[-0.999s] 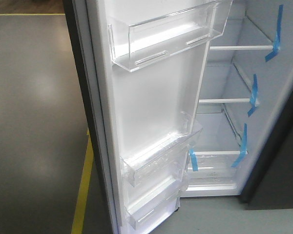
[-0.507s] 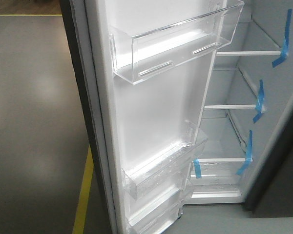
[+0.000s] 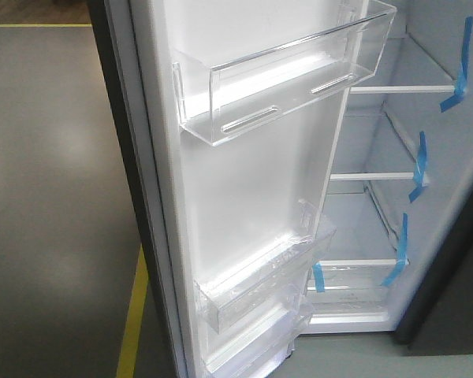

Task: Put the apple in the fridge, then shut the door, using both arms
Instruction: 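Raise the right gripper with the apple toward the upper door bin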

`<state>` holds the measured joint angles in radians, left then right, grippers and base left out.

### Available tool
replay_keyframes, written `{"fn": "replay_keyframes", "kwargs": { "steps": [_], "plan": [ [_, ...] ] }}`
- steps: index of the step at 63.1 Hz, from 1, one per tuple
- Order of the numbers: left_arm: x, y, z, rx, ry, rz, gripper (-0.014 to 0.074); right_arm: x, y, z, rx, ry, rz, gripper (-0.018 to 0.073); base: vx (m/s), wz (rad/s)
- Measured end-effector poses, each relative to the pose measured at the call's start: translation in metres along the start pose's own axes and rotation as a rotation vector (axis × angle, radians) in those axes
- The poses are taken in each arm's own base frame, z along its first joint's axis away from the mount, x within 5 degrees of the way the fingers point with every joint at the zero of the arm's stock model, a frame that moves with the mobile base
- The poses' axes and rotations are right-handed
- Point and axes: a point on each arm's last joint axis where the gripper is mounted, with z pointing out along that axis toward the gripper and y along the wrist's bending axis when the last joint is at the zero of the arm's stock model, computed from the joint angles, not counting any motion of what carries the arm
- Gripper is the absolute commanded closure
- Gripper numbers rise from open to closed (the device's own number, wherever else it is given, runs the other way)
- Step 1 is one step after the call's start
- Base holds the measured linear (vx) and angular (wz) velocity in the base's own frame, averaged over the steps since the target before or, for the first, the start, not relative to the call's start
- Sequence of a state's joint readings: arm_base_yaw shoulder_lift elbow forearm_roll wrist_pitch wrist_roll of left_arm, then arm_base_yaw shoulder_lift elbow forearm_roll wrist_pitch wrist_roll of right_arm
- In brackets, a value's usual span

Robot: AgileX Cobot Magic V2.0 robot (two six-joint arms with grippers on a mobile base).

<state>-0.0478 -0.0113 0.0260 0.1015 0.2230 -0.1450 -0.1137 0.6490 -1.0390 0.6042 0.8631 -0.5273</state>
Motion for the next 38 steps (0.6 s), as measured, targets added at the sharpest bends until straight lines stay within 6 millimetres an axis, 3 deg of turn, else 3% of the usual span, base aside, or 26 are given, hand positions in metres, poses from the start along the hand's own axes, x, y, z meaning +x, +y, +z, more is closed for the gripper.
{"fn": "replay_keyframes", "kwargs": {
  "steps": [38],
  "plan": [
    [0.0, 0.0, 0.0, 0.0, 0.0, 0.0, 0.0603, 0.0001, 0.0, 0.0, 0.0, 0.001, 0.0, 0.0563, 0.0, 0.0]
  ]
}}
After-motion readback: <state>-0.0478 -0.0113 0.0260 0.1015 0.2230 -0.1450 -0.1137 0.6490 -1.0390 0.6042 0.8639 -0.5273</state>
